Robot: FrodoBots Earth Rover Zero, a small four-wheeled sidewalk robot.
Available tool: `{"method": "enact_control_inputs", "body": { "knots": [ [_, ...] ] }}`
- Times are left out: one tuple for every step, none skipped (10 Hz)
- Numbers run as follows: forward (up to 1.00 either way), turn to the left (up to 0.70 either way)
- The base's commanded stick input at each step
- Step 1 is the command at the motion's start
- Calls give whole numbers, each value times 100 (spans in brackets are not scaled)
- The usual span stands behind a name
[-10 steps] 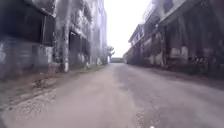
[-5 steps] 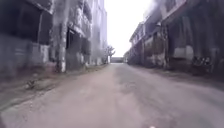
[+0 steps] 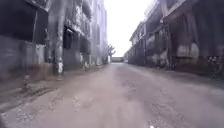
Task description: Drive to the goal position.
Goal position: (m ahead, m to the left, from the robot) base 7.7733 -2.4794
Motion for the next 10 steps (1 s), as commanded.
{"method": "enact_control_inputs", "body": {
  "knots": [
    [50, 0],
    [50, 0],
    [50, 0],
    [50, 0],
    [50, 0],
    [50, 0],
    [50, 0],
    [50, 0],
    [50, 0],
    [50, 0]
  ]
}}
